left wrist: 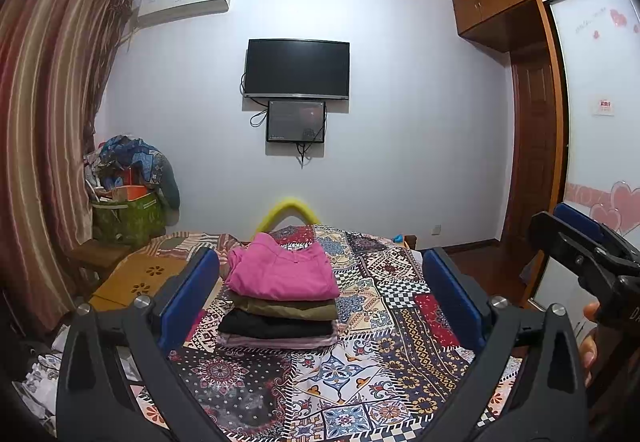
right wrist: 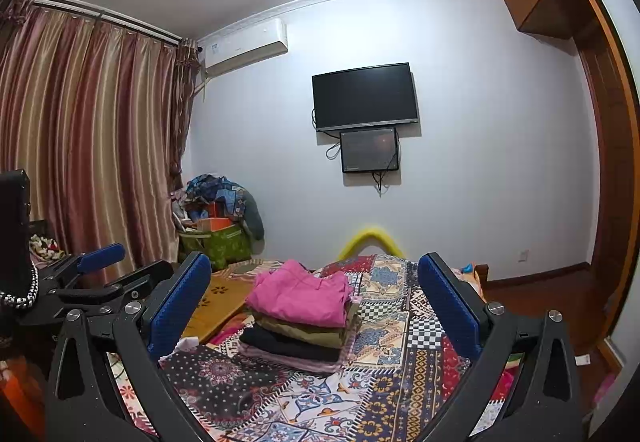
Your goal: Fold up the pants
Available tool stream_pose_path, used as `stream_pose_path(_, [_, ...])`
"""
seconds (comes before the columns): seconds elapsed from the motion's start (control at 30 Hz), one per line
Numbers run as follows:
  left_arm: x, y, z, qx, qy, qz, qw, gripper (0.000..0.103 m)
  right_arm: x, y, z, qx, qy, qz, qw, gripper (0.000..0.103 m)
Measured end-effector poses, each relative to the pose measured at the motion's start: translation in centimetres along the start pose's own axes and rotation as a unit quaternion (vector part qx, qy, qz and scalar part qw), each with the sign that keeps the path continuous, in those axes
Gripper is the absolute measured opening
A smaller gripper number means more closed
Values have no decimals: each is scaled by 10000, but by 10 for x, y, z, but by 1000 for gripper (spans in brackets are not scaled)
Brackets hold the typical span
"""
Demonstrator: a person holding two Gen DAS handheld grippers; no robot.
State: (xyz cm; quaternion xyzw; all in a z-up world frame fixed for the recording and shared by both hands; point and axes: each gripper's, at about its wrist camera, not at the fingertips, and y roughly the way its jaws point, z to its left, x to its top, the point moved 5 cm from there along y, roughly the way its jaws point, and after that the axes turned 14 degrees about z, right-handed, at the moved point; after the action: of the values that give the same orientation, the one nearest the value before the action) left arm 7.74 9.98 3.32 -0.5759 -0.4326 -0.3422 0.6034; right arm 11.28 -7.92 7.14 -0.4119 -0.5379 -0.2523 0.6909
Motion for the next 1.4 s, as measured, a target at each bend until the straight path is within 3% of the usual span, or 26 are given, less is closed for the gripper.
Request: stream_pose_path(1.4, [1, 4, -10, -154, 110, 77, 9998, 103, 0, 1, -4, -79, 1, 49, 10000, 103])
